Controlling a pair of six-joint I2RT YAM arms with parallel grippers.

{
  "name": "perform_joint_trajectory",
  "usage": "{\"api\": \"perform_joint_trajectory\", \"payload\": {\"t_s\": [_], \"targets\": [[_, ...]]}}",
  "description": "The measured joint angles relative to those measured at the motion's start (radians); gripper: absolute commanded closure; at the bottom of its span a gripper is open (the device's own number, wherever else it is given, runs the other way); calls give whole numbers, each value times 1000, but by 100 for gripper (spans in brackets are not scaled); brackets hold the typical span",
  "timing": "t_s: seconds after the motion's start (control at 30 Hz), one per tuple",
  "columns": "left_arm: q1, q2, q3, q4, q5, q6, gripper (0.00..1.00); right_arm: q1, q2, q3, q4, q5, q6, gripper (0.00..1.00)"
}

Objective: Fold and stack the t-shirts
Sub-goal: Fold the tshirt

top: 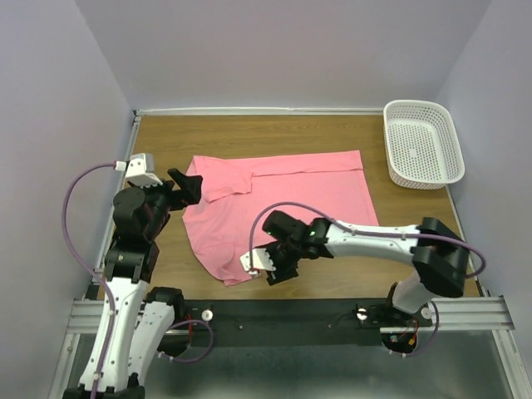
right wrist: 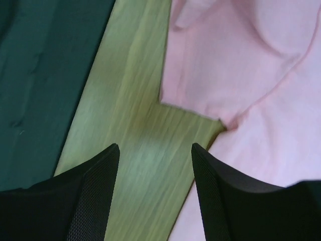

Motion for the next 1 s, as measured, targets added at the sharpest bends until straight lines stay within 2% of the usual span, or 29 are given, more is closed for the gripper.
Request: {"api": "perform_joint_trajectory", "payload": {"t_s": [0.2,0.3,0.4,0.43,0.47,0.57,0.6,0.63,0.83,1.0], "targets": [[0,-201,3,-9,-9,6,4,134,246,134,64,167,55,38],[0,-265,10,-11,-12,17,4,157,289,171,84,199,82,39],[0,-301,12,-16,-12,34,3,158,307,190,103,220,104,45],[0,-311,12,-18,-12,39,3,158,313,196,106,226,110,49],[0,-324,12,-18,-12,47,3,156,320,201,114,230,118,59],[0,-349,11,-13,1,61,3,155,330,207,125,238,141,79],[0,-359,10,-5,13,70,3,155,332,208,127,239,143,97],[0,-365,7,3,21,75,3,155,332,208,129,239,150,100],[0,-428,-39,83,86,128,4,108,303,191,125,171,175,100],[0,-427,-84,184,176,178,4,-95,216,205,121,-24,249,99]]}}
